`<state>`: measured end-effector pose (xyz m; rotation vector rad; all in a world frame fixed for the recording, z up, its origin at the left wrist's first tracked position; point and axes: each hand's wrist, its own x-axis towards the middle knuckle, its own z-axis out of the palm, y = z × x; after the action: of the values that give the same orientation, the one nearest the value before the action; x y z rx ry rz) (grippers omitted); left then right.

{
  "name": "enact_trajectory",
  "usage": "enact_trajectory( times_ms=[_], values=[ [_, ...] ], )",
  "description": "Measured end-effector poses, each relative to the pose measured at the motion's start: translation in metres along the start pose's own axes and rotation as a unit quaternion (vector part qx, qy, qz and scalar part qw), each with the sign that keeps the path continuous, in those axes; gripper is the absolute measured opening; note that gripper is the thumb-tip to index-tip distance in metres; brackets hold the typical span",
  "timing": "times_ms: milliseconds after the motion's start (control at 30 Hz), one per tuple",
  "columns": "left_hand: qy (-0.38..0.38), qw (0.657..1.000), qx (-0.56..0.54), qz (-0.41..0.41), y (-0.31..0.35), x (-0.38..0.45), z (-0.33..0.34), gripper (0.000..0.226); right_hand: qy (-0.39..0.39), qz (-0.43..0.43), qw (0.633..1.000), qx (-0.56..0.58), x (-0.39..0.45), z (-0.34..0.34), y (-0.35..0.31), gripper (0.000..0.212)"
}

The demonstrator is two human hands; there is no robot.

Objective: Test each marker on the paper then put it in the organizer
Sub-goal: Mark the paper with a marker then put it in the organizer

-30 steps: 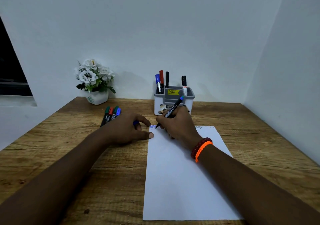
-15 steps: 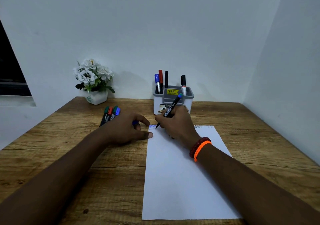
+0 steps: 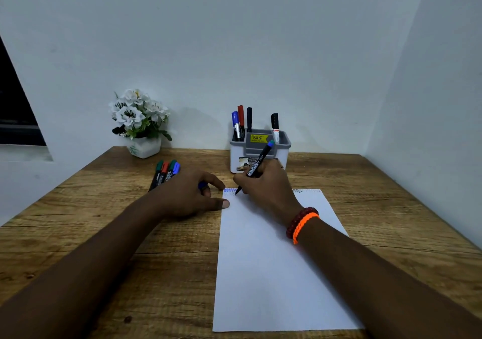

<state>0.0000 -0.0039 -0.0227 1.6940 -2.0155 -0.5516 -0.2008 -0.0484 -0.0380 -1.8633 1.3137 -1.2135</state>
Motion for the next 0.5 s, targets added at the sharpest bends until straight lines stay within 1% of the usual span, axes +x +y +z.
enact_trajectory(
  times_ms=[200,367,500],
  values=[
    [0.005,1.000,0.005,0.007,0.0024,-0.0010,0.0005,0.048,0.009,0.007,1.000,-0.002,0.0003,-0.0002,-0.0009,0.019],
    [0.005,1.000,0.007,0.014,0.0025,-0.0008,-0.0003,0.048,0.013,0.009,1.000,-0.006,-0.0013,-0.0012,-0.0014,0.026],
    [0.006,1.000,0.015,0.014,0.0018,-0.0004,-0.0002,0.048,0.012,0.010,1.000,0.000,-0.0025,-0.0024,-0.0007,0.023]
  ],
)
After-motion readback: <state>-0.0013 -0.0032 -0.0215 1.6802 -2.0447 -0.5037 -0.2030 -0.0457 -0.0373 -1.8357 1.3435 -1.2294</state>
